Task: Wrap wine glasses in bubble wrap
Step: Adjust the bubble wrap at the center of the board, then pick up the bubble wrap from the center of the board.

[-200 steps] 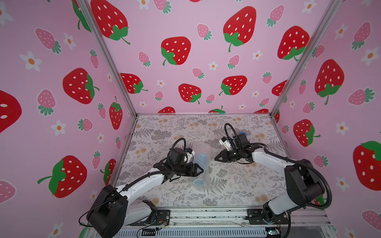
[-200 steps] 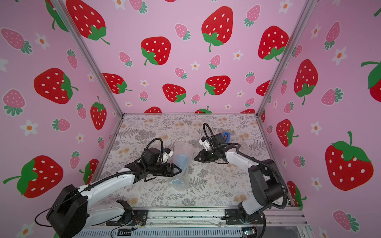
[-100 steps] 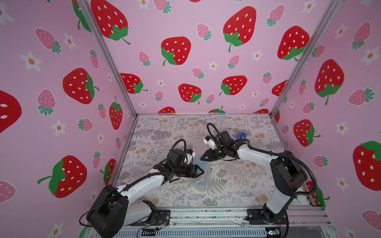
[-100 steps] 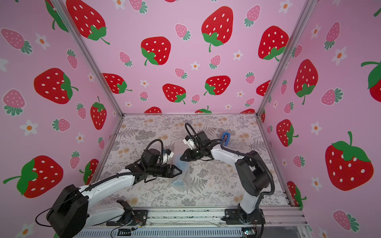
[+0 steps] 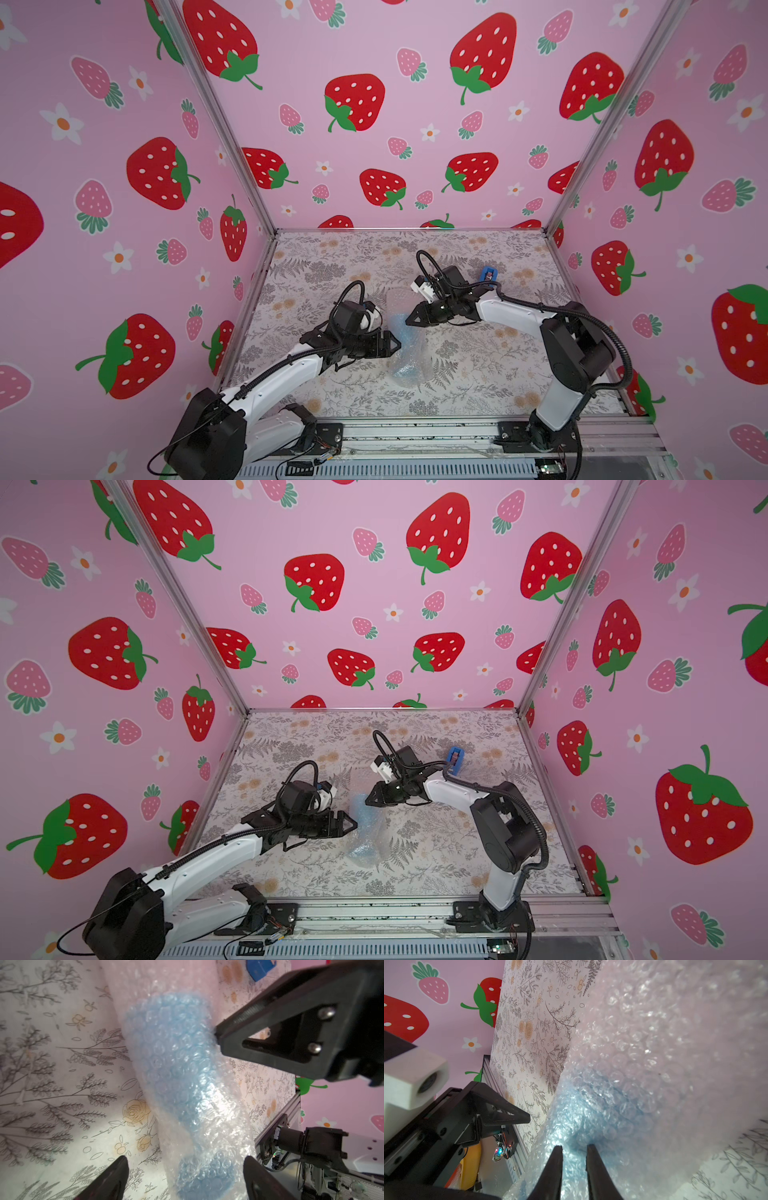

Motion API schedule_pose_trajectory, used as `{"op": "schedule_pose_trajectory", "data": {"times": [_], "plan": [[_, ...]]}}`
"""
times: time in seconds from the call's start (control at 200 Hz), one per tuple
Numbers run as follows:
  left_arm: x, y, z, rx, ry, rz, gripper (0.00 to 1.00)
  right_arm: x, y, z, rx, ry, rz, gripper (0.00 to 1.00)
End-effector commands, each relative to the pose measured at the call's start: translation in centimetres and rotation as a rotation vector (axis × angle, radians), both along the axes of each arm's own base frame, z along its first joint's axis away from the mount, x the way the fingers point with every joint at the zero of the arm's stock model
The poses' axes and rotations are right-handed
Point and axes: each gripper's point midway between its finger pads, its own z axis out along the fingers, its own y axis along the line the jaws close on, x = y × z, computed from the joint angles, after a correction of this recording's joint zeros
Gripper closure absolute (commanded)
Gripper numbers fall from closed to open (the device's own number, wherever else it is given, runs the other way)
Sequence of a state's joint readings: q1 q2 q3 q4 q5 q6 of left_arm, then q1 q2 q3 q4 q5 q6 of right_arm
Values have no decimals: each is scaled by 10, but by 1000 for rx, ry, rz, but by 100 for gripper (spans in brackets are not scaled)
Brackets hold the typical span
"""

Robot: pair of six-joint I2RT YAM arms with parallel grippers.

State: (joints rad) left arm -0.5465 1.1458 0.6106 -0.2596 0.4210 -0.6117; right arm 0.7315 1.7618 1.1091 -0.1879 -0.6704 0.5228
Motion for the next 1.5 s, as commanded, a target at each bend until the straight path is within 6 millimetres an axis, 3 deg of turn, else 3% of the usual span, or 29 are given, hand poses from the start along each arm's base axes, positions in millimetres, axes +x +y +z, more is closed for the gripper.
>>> {"op": "schedule_pose_trajectory", "data": {"times": [0.0,0.13,0.26,0.425,0.52,0.66,0.785,0.99,1.301,1.496], "plan": [[12,0,11,4,26,88,1,-1,2,13,15,6,-1,76],[23,-12,18,-29,12,101,1,8,-10,39,21,-19,-37,75],[34,-22,20,-22,18,89,1,16,-45,45,-39,-28,-103,75],[47,-29,24,-1,13,88,1,19,-97,23,-138,-3,-217,75],[51,-30,21,32,29,81,1,16,-107,1,-162,37,-239,75],[51,-26,7,121,83,58,1,15,-89,-22,-114,94,-224,76],[51,-30,2,179,97,28,1,16,-59,-29,-72,99,-174,76],[48,-40,-8,284,120,-52,1,24,-31,-36,-35,112,-159,76],[49,-36,-35,436,131,-75,1,30,-22,-25,0,94,-172,76],[57,-38,-40,393,105,-25,1,25,-26,-23,2,95,-175,76]]}}
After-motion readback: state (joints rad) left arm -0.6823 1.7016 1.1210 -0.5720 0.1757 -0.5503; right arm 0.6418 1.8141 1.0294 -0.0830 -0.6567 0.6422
